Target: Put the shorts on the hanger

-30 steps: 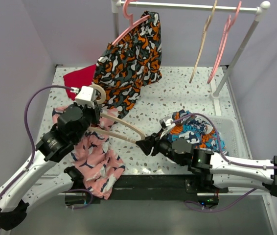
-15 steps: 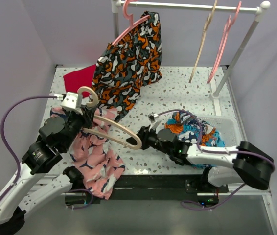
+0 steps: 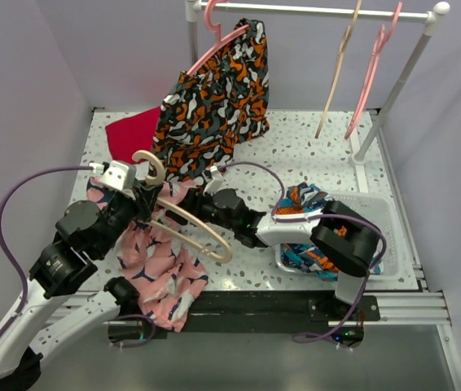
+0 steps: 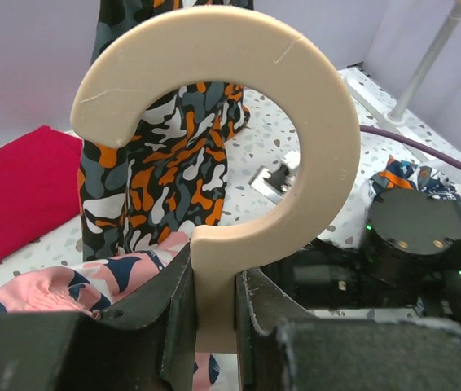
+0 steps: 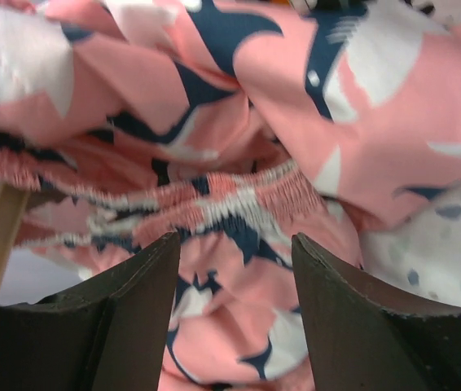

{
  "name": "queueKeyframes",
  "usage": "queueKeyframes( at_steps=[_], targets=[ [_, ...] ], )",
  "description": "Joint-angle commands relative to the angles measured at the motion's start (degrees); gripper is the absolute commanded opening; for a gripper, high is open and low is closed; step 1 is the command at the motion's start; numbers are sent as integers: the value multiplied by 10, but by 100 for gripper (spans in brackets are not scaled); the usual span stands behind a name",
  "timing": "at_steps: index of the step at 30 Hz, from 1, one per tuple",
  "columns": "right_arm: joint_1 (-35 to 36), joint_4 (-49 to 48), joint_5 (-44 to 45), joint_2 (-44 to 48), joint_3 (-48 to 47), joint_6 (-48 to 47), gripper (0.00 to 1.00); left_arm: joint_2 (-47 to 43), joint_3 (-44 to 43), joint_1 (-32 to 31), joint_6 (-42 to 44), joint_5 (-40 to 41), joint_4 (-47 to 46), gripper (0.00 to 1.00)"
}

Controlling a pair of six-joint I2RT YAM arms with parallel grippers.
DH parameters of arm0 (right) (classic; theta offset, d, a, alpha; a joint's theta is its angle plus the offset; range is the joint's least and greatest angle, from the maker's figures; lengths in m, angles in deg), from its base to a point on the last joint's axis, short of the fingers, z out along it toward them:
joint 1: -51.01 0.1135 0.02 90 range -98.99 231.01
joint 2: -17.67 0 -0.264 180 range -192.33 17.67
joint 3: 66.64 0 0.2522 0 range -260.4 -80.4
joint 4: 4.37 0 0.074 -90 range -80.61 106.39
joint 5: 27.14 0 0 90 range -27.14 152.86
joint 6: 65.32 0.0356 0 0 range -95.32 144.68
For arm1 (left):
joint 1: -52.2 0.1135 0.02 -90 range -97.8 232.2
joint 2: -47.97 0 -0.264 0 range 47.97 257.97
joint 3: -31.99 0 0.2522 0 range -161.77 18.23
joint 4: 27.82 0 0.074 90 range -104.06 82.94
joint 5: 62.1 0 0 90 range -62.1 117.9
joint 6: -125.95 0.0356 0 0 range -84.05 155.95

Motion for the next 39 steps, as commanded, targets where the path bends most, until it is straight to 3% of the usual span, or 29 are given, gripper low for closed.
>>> queueKeyframes(
  at_steps=[1,12,19,21,25,28,31,39],
  targets=[
    [-2,44,27,-17,-76,10,62,-18,-5,1,22,-34,-13,0],
    [-1,213,46,-92,-194,1,61,-27,-10,1,25,-47,-9,0],
    [-2,250,55,-111,-212,-12,60,-28,-12,2,25,-51,-10,0],
    [-2,247,52,-110,-207,-12,55,-29,-12,1,25,-51,-11,0],
    [-1,229,35,-98,-180,-6,25,-28,-12,1,25,-44,-12,0],
    [-1,199,21,-74,-140,4,10,-28,-12,1,22,-19,-9,0],
    [3,170,8,-44,-94,16,0,-28,-10,1,15,22,-7,0],
    [26,119,50,49,23,28,0,-29,2,1,-4,83,-23,0]
  ],
)
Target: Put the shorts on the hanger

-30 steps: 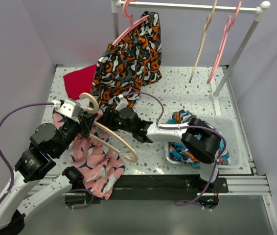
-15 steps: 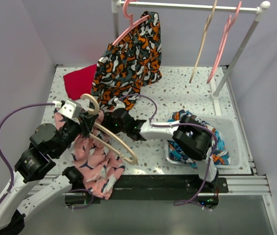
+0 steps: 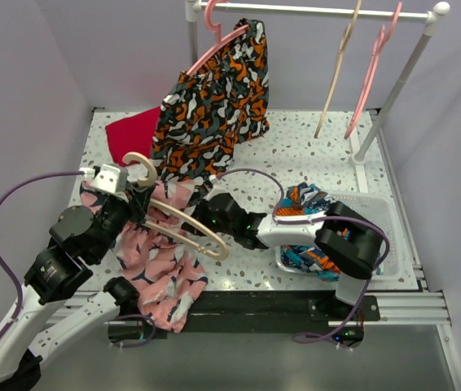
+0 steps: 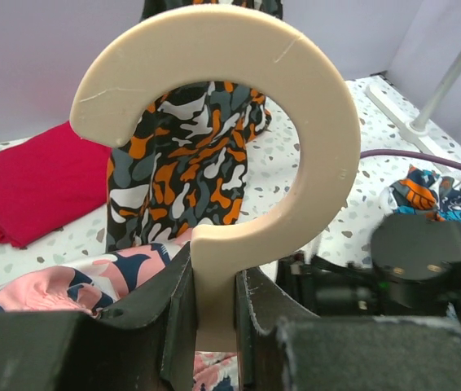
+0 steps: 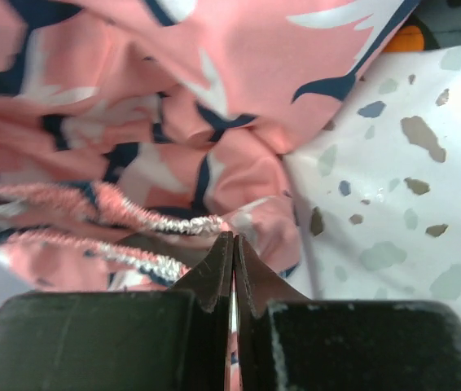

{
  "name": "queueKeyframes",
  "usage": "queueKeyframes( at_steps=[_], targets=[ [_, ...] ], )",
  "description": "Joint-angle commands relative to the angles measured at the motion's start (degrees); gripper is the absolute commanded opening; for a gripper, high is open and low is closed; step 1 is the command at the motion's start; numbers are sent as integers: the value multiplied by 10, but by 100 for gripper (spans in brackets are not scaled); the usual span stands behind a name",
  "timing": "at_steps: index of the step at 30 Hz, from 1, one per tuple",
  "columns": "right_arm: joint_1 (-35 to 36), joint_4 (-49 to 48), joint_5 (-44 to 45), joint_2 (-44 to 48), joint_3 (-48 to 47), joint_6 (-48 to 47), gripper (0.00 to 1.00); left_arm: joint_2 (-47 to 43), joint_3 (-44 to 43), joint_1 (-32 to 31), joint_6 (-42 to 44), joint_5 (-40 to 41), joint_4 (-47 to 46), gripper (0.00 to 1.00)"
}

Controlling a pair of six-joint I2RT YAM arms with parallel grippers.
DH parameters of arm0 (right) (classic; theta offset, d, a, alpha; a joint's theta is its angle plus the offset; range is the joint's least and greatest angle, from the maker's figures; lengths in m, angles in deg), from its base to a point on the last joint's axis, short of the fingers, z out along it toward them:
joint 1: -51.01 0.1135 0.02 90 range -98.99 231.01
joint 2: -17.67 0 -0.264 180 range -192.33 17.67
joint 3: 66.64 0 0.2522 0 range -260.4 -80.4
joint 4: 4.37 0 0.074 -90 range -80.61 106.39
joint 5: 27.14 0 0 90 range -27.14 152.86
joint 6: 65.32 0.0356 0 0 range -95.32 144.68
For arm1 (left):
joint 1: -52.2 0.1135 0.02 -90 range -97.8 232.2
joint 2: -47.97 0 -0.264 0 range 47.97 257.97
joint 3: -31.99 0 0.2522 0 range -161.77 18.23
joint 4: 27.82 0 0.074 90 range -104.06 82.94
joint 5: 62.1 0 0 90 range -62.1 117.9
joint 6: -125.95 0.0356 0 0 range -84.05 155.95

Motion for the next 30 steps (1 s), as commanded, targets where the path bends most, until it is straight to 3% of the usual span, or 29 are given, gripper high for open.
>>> queueKeyframes(
  at_steps=[1,14,30],
  targets=[
    [23,-53,43,68,46,8,0,-6,1,1,-14,61,-38,0],
    [81,-85,244,275,220,-11,0,9,9,2,-58,174,-48,0],
    [108,39,374,462,240,-106,0,65,7,1,-99,247,-49,0]
  ],
)
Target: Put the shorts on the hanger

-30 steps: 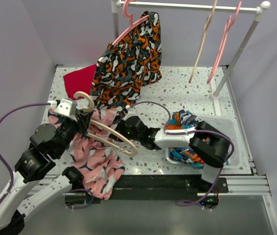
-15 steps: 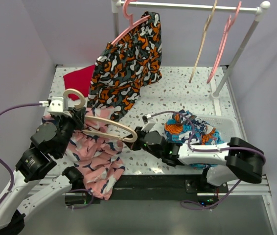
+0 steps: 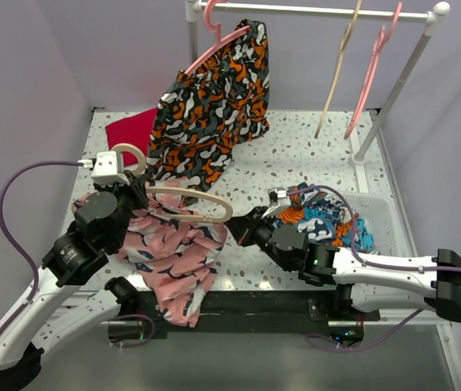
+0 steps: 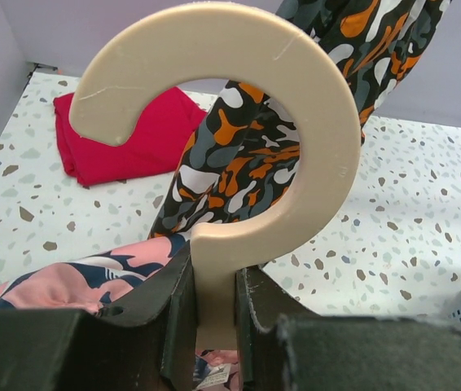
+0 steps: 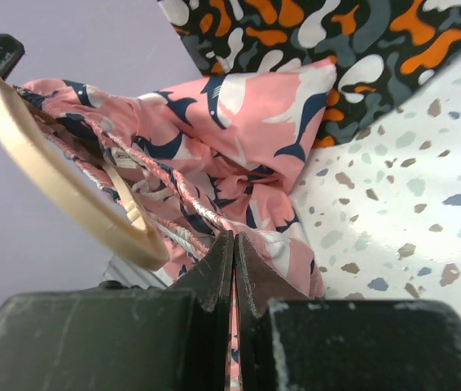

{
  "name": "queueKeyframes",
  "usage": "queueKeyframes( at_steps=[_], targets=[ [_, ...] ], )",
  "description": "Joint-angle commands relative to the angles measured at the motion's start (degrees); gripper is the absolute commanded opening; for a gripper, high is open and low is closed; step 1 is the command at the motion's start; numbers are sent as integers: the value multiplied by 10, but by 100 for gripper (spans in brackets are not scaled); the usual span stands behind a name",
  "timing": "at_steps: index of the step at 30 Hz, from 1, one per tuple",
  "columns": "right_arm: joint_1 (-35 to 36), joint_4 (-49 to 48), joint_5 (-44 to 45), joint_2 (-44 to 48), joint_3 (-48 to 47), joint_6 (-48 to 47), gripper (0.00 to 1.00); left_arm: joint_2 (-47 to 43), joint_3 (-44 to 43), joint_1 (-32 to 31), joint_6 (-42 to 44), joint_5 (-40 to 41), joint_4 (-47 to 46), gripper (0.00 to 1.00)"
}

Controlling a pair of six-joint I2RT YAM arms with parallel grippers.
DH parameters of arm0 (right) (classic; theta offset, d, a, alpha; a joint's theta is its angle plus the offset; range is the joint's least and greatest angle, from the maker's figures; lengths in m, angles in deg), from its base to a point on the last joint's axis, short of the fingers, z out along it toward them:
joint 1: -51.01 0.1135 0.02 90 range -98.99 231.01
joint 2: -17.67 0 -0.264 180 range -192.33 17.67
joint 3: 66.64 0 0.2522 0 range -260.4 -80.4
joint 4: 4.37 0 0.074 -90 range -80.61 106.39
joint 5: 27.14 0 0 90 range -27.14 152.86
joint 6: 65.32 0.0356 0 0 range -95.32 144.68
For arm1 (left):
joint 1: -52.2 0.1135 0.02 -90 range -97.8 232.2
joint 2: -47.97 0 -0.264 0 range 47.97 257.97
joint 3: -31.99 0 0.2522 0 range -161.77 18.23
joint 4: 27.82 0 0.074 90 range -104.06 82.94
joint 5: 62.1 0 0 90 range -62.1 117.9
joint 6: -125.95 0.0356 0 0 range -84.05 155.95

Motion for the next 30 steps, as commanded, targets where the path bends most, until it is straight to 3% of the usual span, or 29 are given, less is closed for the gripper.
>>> queueKeyframes(
  at_steps=[1,17,30],
  targets=[
    [5,46,79,35,-5,-45,0,2,-1,2,-2,47,-33,0],
    [6,154,111,80,-82,-93,0,2,28,1,6,85,-33,0],
    [6,202,106,13,-221,-179,0,-2,36,2,20,71,-48,0]
  ],
)
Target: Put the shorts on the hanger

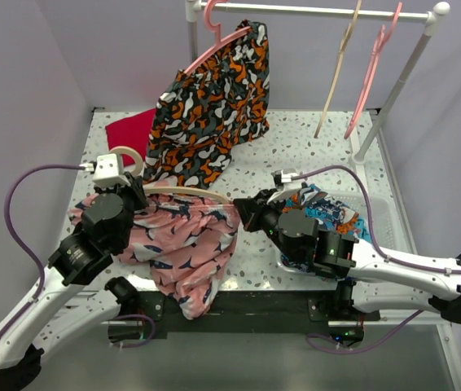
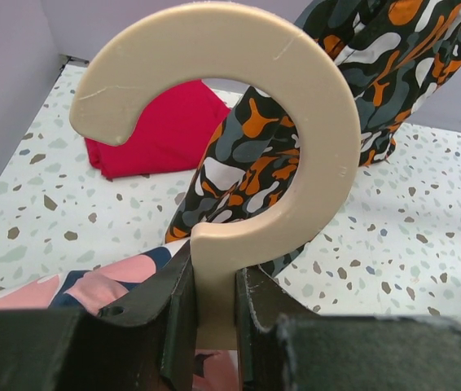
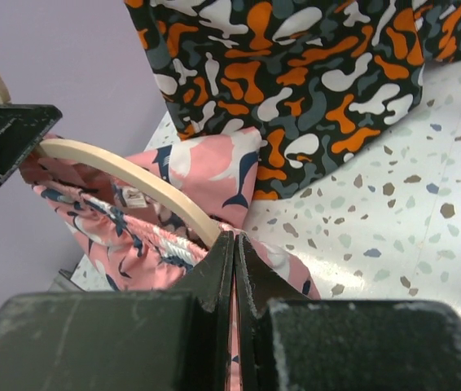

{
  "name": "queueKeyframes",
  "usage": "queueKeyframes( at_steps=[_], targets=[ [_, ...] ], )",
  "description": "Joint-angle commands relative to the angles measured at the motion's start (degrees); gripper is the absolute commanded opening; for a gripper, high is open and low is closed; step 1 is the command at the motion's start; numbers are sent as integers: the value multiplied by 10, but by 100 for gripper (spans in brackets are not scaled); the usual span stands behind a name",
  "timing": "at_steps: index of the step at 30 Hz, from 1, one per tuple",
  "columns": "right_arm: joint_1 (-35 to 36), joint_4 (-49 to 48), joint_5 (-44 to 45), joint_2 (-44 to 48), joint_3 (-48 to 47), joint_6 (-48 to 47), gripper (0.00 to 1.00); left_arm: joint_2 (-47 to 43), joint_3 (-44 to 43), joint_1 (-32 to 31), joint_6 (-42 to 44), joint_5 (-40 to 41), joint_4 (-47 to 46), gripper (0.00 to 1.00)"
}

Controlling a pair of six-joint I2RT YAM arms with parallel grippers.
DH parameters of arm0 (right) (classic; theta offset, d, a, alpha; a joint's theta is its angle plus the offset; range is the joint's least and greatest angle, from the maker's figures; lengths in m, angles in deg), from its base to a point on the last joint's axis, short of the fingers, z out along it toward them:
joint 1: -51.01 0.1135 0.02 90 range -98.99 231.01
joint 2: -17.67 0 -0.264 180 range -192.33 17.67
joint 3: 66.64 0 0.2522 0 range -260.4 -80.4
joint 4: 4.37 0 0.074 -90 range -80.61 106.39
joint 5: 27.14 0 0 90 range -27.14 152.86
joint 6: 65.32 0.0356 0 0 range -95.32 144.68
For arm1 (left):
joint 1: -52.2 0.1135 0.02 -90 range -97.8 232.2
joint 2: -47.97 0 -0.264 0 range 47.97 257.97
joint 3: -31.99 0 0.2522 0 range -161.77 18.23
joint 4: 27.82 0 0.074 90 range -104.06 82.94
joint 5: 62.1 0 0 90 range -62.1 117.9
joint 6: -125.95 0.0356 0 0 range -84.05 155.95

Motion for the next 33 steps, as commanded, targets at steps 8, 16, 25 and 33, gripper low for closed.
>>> queueKeyframes(
  at_steps=[8,16,25,33],
  targets=[
    [0,60,-41,-121,-267,-125,0,18,-38,2,51,-7,-35,0],
    [2,116,-99,-236,-440,-163,0,70,-134,2,69,-75,-44,0],
    [6,156,-112,-274,-576,-193,0,148,-289,1,67,-129,3,0],
    [6,246,-149,-206,-593,-223,24,164,-375,1,114,-160,38,0]
  ],
)
